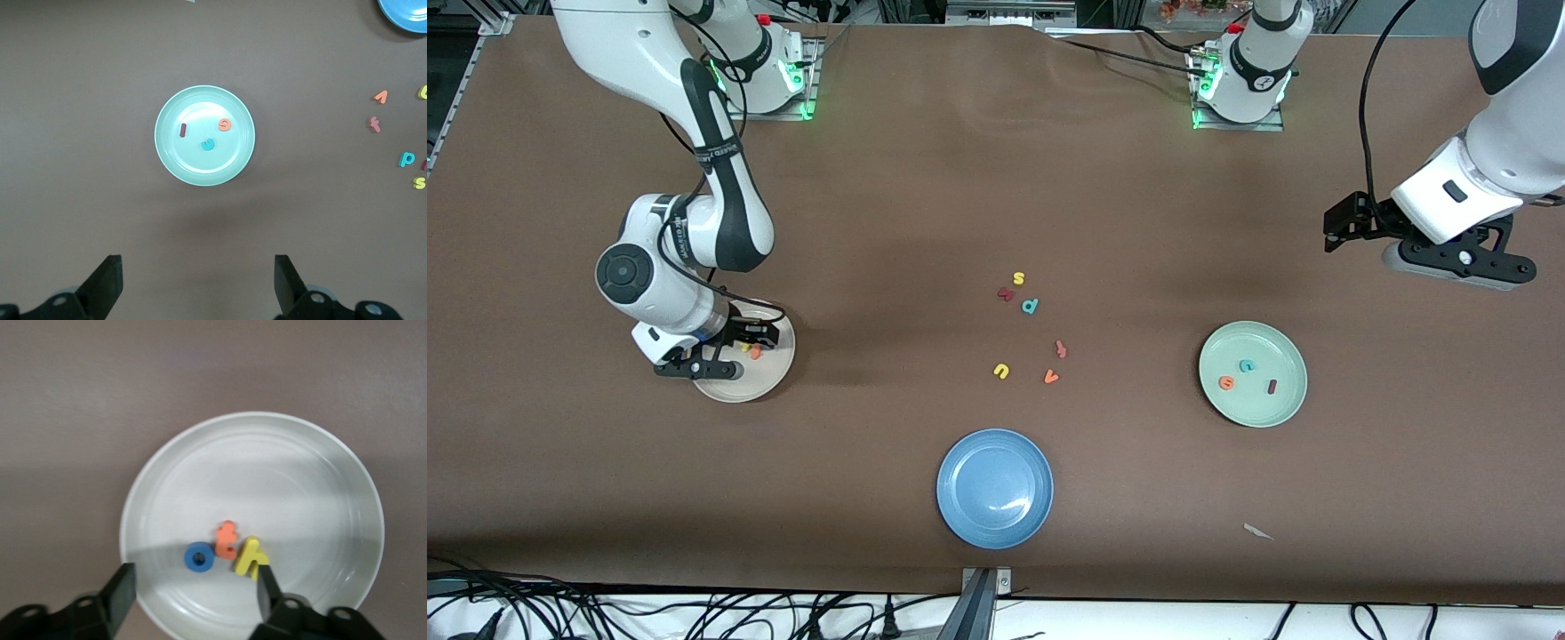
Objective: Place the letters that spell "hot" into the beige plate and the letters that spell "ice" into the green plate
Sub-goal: 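Release the blue o onto the beige plate with the right gripper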
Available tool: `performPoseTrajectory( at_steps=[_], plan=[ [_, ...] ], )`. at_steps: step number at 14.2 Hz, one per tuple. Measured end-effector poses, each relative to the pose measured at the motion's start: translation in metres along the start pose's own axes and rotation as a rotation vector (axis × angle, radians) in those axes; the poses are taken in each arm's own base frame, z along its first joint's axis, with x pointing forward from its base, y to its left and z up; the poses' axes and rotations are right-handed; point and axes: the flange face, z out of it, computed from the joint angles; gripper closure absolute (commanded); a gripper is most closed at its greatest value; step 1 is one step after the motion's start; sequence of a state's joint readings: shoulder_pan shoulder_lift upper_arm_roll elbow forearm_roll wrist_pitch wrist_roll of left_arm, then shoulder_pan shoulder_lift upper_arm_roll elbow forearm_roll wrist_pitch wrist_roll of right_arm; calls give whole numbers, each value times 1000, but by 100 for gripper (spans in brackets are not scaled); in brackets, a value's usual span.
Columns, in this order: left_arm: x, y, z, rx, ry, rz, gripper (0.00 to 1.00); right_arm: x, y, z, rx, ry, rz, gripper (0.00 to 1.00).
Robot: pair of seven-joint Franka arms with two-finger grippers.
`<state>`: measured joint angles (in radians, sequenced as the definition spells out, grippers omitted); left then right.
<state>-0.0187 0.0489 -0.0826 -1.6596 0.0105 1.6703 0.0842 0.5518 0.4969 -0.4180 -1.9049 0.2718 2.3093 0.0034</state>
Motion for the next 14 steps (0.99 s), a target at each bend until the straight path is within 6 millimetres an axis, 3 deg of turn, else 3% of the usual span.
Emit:
performPoseTrajectory(
  at_steps=[4, 7, 10, 12, 14],
  plan=[
    [0, -1, 0, 0, 1, -4, 0, 10, -13, -36, 24, -46, -17, 0],
    [-2, -17, -1, 1, 3, -30, 0, 13, -17, -56, 33, -92, -19, 0],
    [-2, -20, -1, 1, 5, -29, 0, 18, -27, -83, 41, -117, -14, 0],
    [0, -17, -2, 3, 19, -25, 0, 22, -22, -97, 45, -122, -11, 0],
    [1, -13, -2, 4, 25, -16, 0, 24, -2, -111, 43, -119, -26, 0]
  ],
)
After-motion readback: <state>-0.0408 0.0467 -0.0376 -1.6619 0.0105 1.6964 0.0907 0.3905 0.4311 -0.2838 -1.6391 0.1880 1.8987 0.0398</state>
